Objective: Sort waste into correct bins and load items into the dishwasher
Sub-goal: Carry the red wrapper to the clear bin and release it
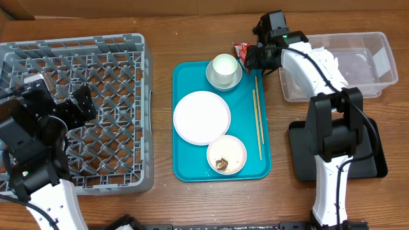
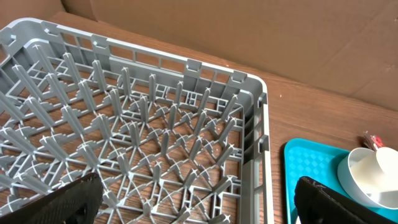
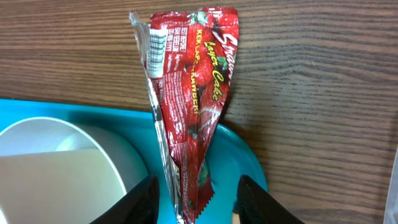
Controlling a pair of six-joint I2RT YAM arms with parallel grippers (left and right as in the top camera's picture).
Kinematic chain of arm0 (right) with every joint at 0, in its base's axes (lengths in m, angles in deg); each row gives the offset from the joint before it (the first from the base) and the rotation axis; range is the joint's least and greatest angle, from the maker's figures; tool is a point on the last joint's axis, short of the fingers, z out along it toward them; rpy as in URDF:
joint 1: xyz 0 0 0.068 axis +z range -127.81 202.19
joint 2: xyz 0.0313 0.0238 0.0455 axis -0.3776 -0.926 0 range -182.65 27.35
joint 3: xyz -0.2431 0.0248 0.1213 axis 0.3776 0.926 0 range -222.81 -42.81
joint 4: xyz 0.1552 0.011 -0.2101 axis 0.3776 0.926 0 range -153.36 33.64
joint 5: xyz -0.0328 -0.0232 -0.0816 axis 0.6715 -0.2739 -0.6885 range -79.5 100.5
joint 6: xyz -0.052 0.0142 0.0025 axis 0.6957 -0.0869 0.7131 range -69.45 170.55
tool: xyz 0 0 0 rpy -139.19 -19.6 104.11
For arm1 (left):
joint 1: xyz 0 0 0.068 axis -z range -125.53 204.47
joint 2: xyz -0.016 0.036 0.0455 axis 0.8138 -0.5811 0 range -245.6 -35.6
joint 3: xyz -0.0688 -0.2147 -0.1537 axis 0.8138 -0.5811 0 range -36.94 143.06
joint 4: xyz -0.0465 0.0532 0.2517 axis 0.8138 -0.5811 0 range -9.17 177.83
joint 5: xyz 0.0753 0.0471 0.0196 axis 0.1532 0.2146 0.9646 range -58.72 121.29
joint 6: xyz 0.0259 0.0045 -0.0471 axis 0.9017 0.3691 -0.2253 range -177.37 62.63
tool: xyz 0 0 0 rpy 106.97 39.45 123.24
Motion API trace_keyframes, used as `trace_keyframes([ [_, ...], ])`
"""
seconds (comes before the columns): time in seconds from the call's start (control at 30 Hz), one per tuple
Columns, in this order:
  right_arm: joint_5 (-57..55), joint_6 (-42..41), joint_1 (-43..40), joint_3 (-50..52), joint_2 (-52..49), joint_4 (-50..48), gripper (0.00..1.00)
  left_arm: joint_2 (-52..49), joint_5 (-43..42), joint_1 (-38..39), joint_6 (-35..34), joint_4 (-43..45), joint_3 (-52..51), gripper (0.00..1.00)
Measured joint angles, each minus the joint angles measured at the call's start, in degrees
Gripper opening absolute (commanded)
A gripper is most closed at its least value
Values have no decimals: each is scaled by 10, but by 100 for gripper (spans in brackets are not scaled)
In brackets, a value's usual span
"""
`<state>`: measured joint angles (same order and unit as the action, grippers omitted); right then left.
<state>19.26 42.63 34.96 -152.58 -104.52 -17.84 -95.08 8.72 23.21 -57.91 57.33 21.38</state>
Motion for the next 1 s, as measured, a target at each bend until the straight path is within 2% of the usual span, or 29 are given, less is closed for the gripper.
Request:
trace_keyframes([
  [0.17,0,-6,0,22,0,-9,38,0,0,0,0,0,0,100],
  [0.27,0,-9,0,27,0,-9,33,0,0,0,0,0,0,100],
  [0.33,0,-10,0,27,0,-10,27,0,0,0,0,0,0,100],
  [0.47,0,-19,0,27,0,-11,4,0,0,0,0,0,0,100],
  [0.73,3,-80,-3,10,0,-9,4,0,0,0,0,0,0,100],
  [1.0,4,-154,-63,-101,29,24,4,0,0,0,0,0,0,100],
])
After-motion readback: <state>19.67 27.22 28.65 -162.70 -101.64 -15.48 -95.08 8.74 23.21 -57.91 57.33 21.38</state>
